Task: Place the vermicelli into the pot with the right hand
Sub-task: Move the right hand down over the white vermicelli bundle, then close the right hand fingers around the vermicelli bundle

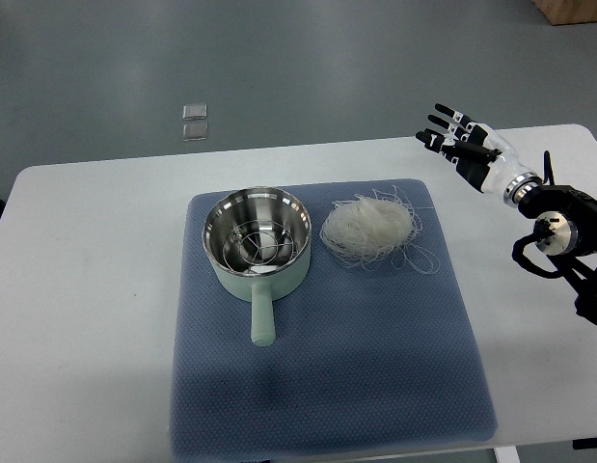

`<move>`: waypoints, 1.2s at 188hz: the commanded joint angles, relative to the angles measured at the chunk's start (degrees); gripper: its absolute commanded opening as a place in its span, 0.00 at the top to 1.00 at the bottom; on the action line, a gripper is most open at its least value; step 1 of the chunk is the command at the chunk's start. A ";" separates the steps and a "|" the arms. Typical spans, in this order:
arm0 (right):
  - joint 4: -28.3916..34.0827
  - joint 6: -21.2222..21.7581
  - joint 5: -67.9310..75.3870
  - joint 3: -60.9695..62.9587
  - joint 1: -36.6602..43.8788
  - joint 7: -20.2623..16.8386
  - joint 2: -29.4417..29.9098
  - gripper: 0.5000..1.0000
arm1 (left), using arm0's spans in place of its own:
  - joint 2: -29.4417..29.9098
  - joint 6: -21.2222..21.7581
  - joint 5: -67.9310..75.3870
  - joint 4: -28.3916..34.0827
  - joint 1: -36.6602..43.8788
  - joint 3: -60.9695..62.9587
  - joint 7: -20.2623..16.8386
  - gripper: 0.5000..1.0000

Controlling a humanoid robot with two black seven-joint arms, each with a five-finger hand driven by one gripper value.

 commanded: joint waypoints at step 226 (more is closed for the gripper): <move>12.94 11.15 -66.32 -18.90 10.83 0.82 -6.72 0.15 | 0.00 0.00 0.00 -0.26 0.17 0.18 0.00 0.00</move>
